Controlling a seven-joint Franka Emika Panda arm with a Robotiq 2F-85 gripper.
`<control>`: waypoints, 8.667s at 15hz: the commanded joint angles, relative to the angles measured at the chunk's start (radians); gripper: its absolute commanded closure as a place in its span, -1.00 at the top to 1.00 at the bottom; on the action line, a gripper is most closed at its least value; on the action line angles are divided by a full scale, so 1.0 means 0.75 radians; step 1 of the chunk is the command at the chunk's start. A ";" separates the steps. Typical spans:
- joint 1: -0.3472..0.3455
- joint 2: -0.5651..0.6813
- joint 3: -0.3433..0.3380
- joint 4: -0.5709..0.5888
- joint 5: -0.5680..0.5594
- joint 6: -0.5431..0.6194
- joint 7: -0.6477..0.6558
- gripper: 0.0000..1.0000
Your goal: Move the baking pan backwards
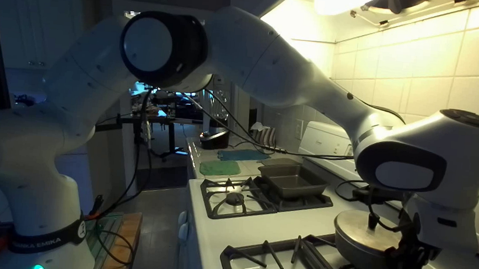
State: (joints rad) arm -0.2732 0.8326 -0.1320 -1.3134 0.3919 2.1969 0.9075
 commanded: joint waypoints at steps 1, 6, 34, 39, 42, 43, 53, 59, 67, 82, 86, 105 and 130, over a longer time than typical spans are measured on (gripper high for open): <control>-0.011 0.043 0.015 0.073 0.016 -0.066 0.009 -0.76; -0.004 0.045 0.021 0.075 0.004 -0.123 -0.023 -0.76; 0.107 -0.026 0.025 -0.023 -0.062 -0.202 -0.288 -0.76; 0.111 -0.027 0.031 -0.017 -0.060 -0.235 -0.312 -0.76; 0.112 -0.023 0.039 -0.007 -0.052 -0.285 -0.322 -0.76; 0.113 -0.024 0.040 -0.005 -0.051 -0.299 -0.323 -0.76; 0.103 -0.035 0.058 -0.001 -0.026 -0.346 -0.341 -0.76; 0.108 -0.075 0.071 -0.028 -0.018 -0.373 -0.381 -0.76; 0.116 -0.090 0.073 -0.040 -0.028 -0.395 -0.433 -0.76; 0.131 -0.067 0.053 -0.022 -0.045 -0.451 -0.427 0.27; 0.131 -0.061 0.051 -0.012 -0.046 -0.486 -0.418 0.25; 0.088 -0.008 0.034 0.066 0.031 -0.641 -0.068 1.00; 0.103 0.026 0.073 0.075 0.080 -0.599 -0.023 0.03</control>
State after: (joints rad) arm -0.1930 0.8283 -0.0819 -1.2930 0.4218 1.7512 0.8697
